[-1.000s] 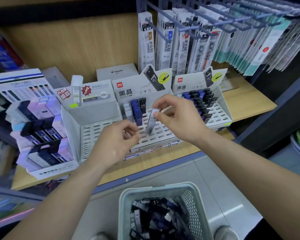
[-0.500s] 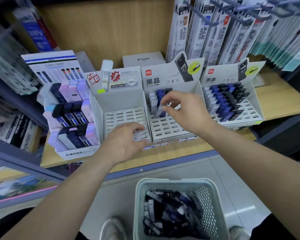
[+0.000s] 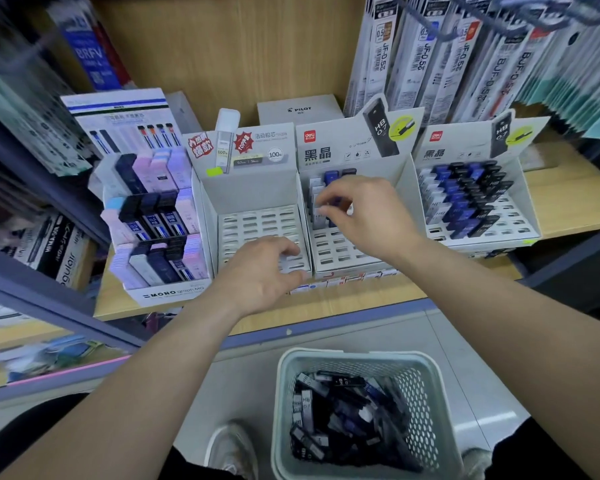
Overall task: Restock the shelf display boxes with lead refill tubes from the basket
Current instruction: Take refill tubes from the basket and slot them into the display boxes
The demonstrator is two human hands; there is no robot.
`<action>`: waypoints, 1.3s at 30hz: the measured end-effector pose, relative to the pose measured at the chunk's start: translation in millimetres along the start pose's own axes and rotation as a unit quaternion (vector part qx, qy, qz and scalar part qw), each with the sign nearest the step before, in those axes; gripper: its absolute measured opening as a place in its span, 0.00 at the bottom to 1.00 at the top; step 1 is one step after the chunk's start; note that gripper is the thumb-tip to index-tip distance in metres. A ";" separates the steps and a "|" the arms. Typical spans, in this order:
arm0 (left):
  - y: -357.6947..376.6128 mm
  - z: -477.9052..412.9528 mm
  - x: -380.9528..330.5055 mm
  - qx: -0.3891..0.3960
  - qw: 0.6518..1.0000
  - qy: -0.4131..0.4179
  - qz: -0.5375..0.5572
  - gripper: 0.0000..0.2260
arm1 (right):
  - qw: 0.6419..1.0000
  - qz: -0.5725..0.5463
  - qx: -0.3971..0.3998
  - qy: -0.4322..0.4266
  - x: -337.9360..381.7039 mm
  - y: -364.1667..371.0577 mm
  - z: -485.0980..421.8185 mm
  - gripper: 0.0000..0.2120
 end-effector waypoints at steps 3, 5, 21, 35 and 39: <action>-0.7 -0.3 -0.2 0.002 1.000 0.000 -0.002 0.20 | 0.999 0.030 -0.012 -0.016 0.3 0.7 1.5 0.05; -0.4 -0.4 -0.2 0.004 1.000 -0.003 -0.001 0.20 | 0.998 0.046 -0.035 -0.010 -2.7 1.1 1.7 0.07; 12.2 34.3 -17.1 0.009 0.996 0.073 0.048 0.05 | 0.996 0.006 0.058 0.074 -15.9 -37.0 76.2 0.07; 214.8 81.6 56.7 0.292 0.955 0.007 -0.051 0.20 | 0.887 0.031 0.286 0.361 -107.2 54.0 310.7 0.31; 263.8 65.5 65.3 0.300 0.951 0.001 -0.071 0.27 | 0.873 -0.014 0.243 0.423 -114.1 78.8 338.4 0.30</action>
Point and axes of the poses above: each hand's wrist, its own z-axis away from the middle knuckle, its own y-axis out of the palm, x = y × z, the point moved 4 cm from there along -z, towards the middle knuckle, and after that the axes turned 12 degrees about z, right-handed, at the moved point
